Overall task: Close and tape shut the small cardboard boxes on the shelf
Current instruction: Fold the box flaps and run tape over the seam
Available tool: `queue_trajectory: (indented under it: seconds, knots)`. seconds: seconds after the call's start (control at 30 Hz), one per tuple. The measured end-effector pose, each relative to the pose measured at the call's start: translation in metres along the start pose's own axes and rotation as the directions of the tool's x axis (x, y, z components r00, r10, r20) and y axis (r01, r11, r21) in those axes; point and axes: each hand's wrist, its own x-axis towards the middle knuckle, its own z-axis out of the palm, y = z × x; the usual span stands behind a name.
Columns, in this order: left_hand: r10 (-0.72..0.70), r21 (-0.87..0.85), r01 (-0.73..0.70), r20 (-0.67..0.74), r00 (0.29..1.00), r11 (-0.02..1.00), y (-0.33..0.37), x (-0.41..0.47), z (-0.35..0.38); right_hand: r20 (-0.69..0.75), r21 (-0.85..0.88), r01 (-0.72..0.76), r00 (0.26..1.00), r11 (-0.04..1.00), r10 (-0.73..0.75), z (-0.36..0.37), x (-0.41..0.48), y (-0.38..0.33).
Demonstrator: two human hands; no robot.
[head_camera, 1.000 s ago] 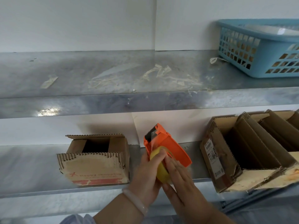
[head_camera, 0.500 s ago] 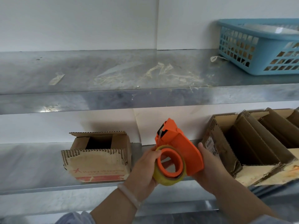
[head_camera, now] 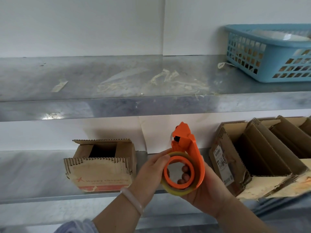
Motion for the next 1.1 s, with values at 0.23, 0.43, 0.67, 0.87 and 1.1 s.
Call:
queue_trajectory:
  seconds: [0.23, 0.43, 0.67, 0.87, 1.1]
  knots:
    - [0.156, 0.202, -0.132, -0.105, 0.982, 0.970, 0.016, 0.005, 0.006, 0.070, -0.068, 0.103, 0.993, 0.992, -0.098, -0.011, -0.001, 0.008]
    - [0.201, 0.229, -0.163, -0.156, 0.967, 0.960, 0.031, 0.002, -0.002, 0.263, -0.333, 0.165, 0.962, 0.928, -0.077, -0.017, -0.006, 0.004]
    - [0.147, 0.127, -0.143, -0.021, 0.989, 0.982, 0.050, -0.010, -0.006, 0.273, -0.491, 0.197, 0.960, 0.848, -0.064, -0.017, -0.021, -0.012]
    - [0.044, -0.098, -0.060, -0.157, 0.987, 0.993, 0.057, -0.013, 0.002, 0.262, -0.510, 0.191, 0.963, 0.838, -0.060, -0.018, -0.027, -0.009]
    - [0.159, 0.105, -0.162, 0.035, 0.987, 0.981, 0.072, -0.016, -0.014, 0.279, -0.685, 0.295, 0.951, 0.666, -0.134, -0.011, -0.043, -0.016]
